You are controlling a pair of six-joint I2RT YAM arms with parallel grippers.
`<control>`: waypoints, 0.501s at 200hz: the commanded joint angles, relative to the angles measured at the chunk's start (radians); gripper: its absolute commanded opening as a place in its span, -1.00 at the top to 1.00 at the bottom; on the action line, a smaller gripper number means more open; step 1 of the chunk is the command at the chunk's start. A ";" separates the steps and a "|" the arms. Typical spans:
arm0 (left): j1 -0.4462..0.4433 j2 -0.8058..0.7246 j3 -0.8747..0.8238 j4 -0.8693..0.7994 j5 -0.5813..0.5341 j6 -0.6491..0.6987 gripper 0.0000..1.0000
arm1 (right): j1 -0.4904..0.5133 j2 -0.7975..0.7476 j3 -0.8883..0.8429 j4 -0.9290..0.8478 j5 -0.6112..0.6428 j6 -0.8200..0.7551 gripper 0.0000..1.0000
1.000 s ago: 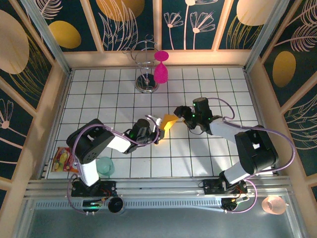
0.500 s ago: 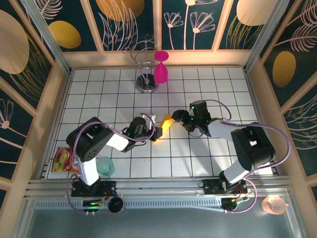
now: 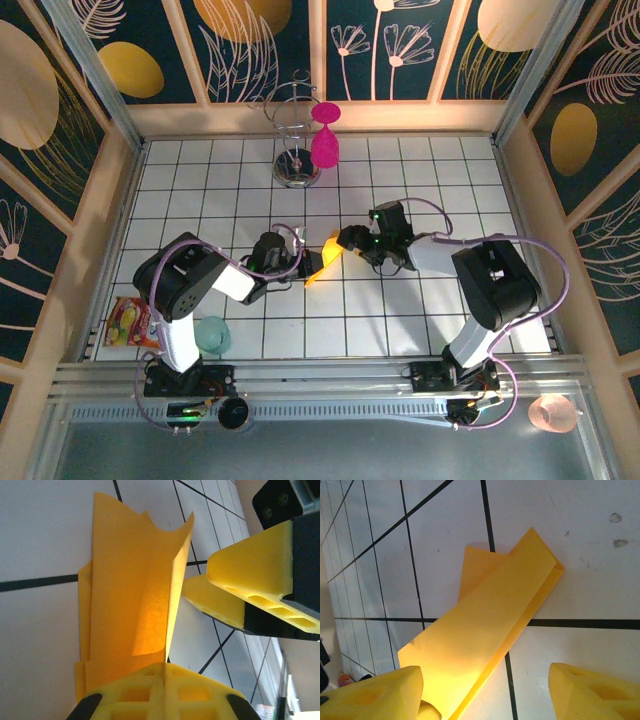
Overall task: Fold a paper plane with a square sheet of paper (pick it up from the middle)
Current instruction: Fold the wing for the fifth time at the center of the table.
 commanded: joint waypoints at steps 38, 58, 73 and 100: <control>0.010 0.046 0.000 0.069 0.053 -0.125 0.89 | 0.033 0.059 0.087 -0.097 0.049 -0.064 -0.32; 0.011 0.049 -0.006 0.084 0.050 -0.138 0.89 | 0.038 0.080 0.103 -0.116 0.055 -0.071 -0.30; 0.012 0.048 -0.010 0.088 0.047 -0.141 0.89 | 0.043 0.091 0.112 -0.130 0.064 -0.077 -0.28; 0.016 0.047 -0.016 0.096 0.043 -0.152 0.89 | 0.046 0.099 0.108 -0.124 0.068 -0.083 -0.25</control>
